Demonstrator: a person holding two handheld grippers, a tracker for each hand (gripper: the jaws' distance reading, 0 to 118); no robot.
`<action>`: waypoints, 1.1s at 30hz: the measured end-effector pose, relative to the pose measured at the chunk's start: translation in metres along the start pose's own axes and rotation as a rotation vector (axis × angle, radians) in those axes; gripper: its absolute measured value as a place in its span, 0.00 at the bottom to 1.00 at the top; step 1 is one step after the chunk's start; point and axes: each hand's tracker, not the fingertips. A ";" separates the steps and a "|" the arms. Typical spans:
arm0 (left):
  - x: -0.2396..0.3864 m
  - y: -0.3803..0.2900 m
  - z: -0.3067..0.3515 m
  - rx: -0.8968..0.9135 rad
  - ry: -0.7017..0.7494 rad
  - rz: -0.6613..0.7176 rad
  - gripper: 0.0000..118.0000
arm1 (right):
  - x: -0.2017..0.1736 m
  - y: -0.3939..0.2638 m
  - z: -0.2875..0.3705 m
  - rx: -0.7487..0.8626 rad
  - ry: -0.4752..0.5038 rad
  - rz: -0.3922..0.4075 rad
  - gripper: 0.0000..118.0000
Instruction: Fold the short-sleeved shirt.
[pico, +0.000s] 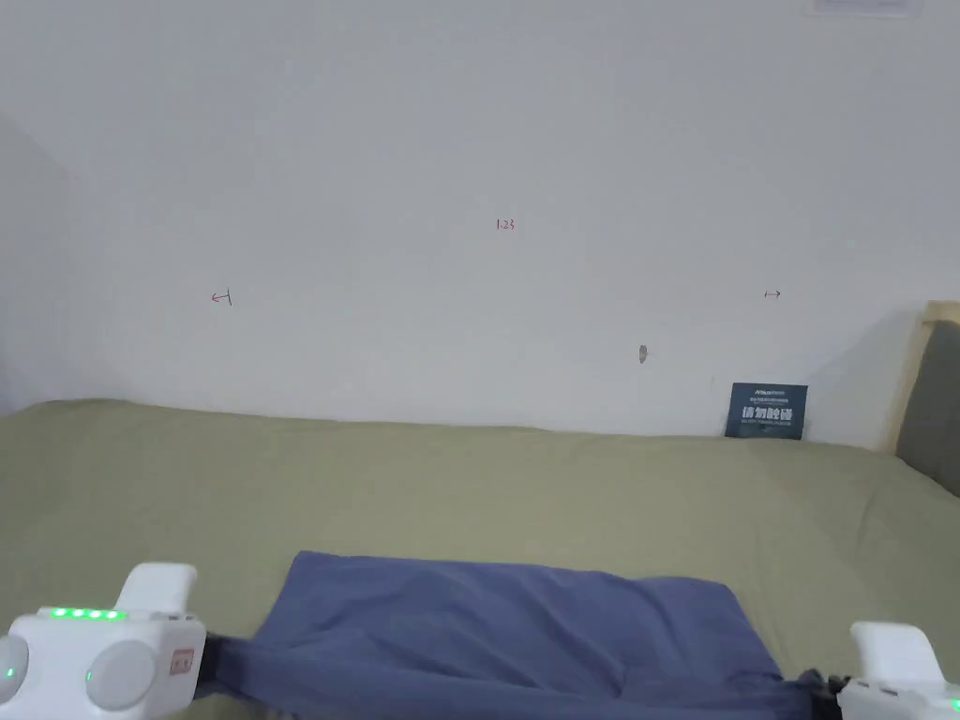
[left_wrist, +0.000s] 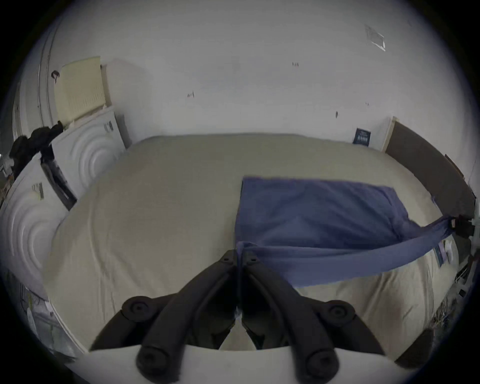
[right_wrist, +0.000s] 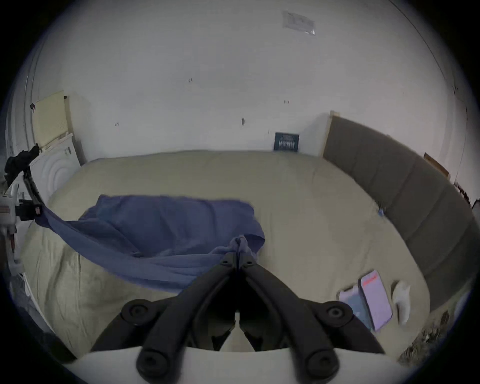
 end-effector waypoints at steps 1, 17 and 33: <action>-0.003 -0.014 0.006 -0.004 -0.003 0.008 0.02 | 0.000 -0.012 0.007 -0.011 0.001 0.008 0.00; -0.025 -0.164 0.106 -0.053 -0.057 0.079 0.02 | 0.016 -0.141 0.106 -0.067 0.045 0.003 0.00; -0.022 -0.191 0.088 -0.164 -0.091 0.091 0.89 | 0.027 -0.163 0.090 -0.171 0.054 -0.104 0.94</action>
